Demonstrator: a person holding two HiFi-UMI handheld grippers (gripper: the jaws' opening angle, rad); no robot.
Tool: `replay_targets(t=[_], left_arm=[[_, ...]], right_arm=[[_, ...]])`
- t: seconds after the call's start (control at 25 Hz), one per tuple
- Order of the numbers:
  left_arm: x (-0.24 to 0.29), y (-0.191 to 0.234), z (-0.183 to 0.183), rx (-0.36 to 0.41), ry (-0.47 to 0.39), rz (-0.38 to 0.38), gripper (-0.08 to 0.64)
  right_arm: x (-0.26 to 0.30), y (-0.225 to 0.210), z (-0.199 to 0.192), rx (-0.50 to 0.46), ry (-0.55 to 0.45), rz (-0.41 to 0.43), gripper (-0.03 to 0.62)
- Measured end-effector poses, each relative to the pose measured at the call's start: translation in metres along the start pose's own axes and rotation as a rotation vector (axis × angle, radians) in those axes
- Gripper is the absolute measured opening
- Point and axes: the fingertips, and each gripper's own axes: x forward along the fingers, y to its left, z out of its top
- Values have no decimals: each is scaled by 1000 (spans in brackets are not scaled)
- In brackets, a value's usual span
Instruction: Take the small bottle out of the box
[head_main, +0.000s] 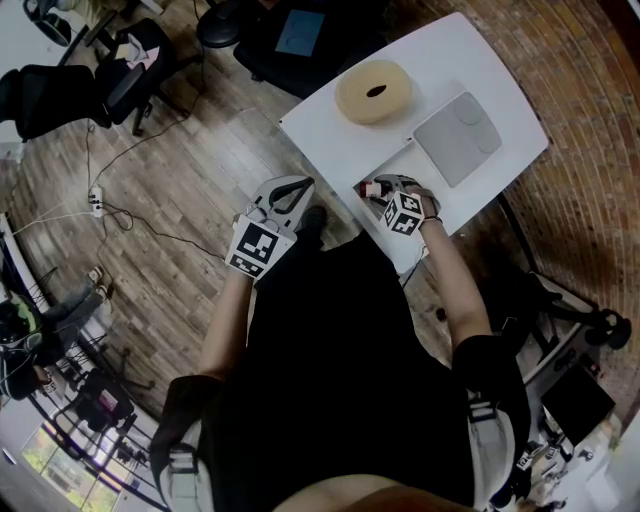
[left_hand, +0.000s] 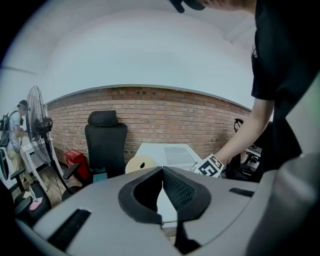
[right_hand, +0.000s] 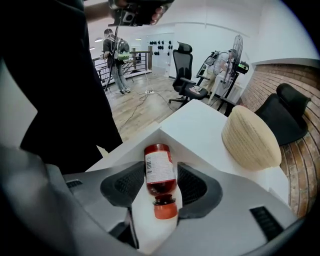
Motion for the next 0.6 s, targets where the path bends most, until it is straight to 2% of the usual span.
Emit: replay_targets(t=[0.4,0.6], left_arm=[[1,6,3,0,3,3,18],[2,6,3,4,4,0,18]], right_arm=[[13,2,1,-62,36,44,209],[19,0,-1,-51,38,56,216]])
